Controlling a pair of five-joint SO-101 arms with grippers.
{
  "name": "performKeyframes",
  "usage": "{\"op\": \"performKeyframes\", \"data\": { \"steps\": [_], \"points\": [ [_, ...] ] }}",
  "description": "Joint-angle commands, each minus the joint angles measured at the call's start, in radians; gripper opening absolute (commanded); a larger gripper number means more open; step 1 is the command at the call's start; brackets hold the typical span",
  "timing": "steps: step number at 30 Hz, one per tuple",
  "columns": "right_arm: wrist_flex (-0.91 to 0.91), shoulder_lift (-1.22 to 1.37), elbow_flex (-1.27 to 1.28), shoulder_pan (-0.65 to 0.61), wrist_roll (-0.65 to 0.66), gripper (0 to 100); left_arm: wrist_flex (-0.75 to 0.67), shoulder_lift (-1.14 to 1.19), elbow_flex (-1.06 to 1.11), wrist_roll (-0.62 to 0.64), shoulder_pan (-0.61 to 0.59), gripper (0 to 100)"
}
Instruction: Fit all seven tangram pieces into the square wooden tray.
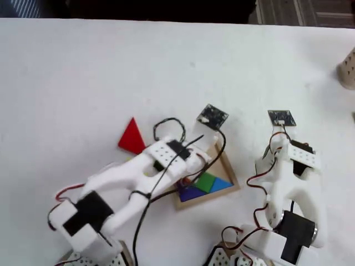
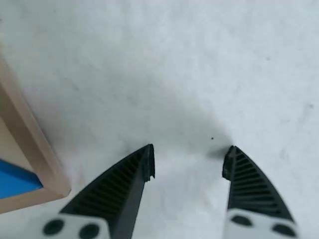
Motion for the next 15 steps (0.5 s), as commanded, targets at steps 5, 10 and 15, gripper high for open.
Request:
{"op": "performKeyframes", "data": {
  "steps": [5, 10, 15],
  "points": [
    [-0.01, -0.015, -0.008, -0.007, 0.003, 22.2, 0.064, 0.094, -0.138, -0.006, 0.019, 2],
    [-0.01, -0.015, -0.008, -0.007, 0.005, 22.2, 0.109, 0.145, -0.206, -0.006, 0.019, 2],
    [-0.01, -0.015, -0.008, -0.007, 0.005, 22.2, 0.11, 0.185, -0.269, -0.009, 0.018, 2]
  ]
}}
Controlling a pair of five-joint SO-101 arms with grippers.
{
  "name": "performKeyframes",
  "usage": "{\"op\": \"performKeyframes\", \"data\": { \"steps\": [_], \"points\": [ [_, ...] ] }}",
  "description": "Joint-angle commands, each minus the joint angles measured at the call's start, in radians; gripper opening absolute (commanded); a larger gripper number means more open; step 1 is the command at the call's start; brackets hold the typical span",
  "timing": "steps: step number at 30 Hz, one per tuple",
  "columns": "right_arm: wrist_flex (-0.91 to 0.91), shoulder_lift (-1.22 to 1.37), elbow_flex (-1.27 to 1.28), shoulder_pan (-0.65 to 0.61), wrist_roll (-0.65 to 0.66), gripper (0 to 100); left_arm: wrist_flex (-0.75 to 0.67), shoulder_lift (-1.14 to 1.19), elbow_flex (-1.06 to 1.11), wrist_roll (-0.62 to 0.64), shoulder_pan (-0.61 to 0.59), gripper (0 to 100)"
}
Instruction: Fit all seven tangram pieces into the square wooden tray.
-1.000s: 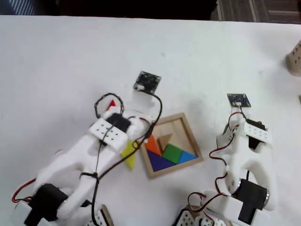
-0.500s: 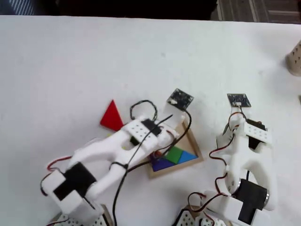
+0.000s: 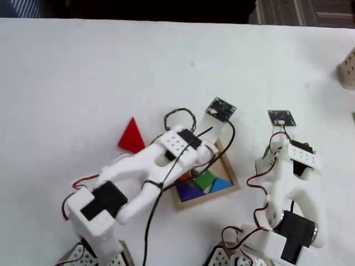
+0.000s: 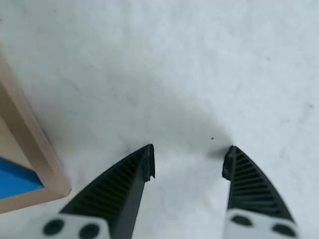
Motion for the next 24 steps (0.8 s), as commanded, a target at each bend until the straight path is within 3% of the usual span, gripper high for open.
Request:
{"op": "performKeyframes", "data": {
  "steps": [1, 7, 12, 16, 24],
  "points": [
    [-0.01, -0.015, -0.008, -0.007, 0.005, 22.2, 0.009, 0.027, -0.058, -0.028, 0.016, 2],
    [-0.01, -0.015, -0.008, -0.007, 0.005, 22.2, -0.002, 0.056, -0.127, -0.213, 0.01, 2],
    [-0.01, -0.015, -0.008, -0.007, 0.005, 22.2, 0.052, -0.002, -0.112, -0.212, -0.042, 2],
    [-0.01, -0.015, -0.008, -0.007, 0.006, 22.2, 0.123, -0.094, 0.023, -0.212, -0.025, 2],
    [-0.01, -0.015, -0.008, -0.008, 0.006, 22.2, 0.058, -0.14, 0.153, -0.212, 0.041, 2]
  ]
}}
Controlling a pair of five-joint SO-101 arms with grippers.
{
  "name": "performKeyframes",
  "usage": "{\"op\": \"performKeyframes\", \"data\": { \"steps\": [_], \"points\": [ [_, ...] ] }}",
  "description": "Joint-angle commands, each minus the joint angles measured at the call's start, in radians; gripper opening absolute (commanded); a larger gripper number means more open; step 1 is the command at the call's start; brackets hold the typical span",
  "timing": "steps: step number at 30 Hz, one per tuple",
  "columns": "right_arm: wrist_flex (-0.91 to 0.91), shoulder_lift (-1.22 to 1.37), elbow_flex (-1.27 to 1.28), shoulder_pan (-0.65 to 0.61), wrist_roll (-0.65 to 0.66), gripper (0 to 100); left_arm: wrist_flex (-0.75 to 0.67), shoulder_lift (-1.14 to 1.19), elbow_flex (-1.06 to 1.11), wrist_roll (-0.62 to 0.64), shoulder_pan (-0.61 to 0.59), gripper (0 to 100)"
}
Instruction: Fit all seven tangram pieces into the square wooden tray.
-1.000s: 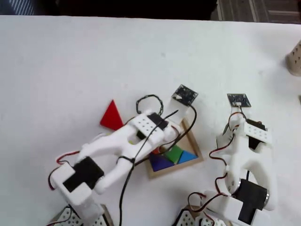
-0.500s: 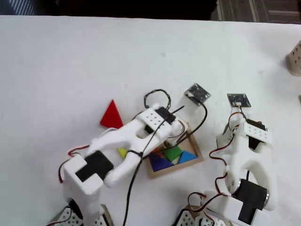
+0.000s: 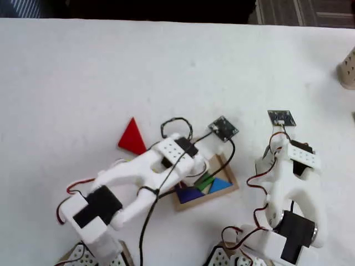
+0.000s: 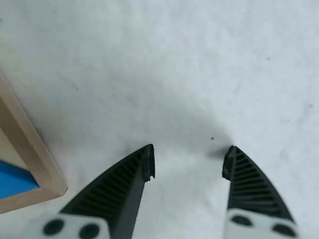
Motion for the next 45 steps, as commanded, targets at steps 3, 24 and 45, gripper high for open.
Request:
{"op": "performKeyframes", "data": {
  "steps": [3, 24, 45],
  "points": [
    [-0.01, -0.015, -0.008, -0.008, 0.005, 22.2, 0.02, -0.05, 0.008, -0.008, 0.03, 2],
    [-0.01, -0.015, -0.008, -0.008, 0.003, 22.2, 0.089, -0.073, -0.068, -0.008, 0.005, 2],
    [-0.01, -0.015, -0.008, -0.008, 0.006, 22.2, -0.175, -0.232, 0.112, -0.008, 0.087, 2]
  ]
}}
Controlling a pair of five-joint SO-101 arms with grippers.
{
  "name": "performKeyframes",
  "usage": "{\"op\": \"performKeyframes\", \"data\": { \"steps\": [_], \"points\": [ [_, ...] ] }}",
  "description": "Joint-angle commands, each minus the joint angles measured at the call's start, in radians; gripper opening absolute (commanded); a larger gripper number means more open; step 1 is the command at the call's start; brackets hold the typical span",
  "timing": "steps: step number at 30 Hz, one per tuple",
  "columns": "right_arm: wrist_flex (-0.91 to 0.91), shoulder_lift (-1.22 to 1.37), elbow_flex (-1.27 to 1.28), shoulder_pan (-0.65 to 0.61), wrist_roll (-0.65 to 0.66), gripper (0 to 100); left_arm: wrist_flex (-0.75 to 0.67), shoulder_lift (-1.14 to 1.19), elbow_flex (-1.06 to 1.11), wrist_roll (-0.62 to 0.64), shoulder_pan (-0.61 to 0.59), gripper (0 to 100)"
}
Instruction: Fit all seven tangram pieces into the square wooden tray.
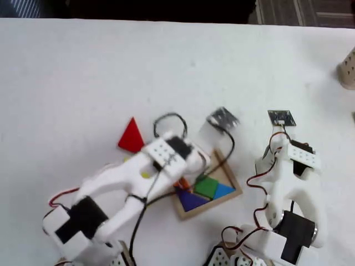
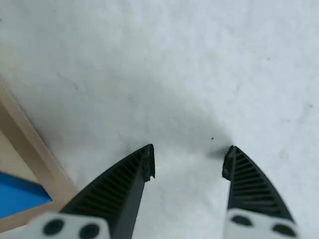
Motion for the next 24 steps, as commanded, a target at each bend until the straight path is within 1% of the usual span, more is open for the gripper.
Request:
{"op": "performKeyframes", "data": {
  "steps": [1, 4, 10, 12, 24],
  "points": [
    [-0.01, -0.015, -0.008, -0.008, 0.006, 22.2, -0.123, -0.048, 0.038, -0.006, 0.073, 2],
    [-0.01, -0.015, -0.008, -0.008, 0.008, 22.2, -0.141, 0.008, 0.023, -0.005, 0.07, 2],
    [-0.01, -0.015, -0.008, -0.008, 0.008, 22.2, -0.089, 0.119, -0.064, -0.005, 0.053, 2],
    [-0.01, -0.015, -0.008, -0.008, 0.008, 22.2, -0.072, 0.124, -0.078, -0.005, 0.036, 2],
    [-0.01, -0.015, -0.008, -0.008, 0.008, 22.2, -0.071, 0.122, -0.08, -0.014, -0.088, 2]
  ]
}}
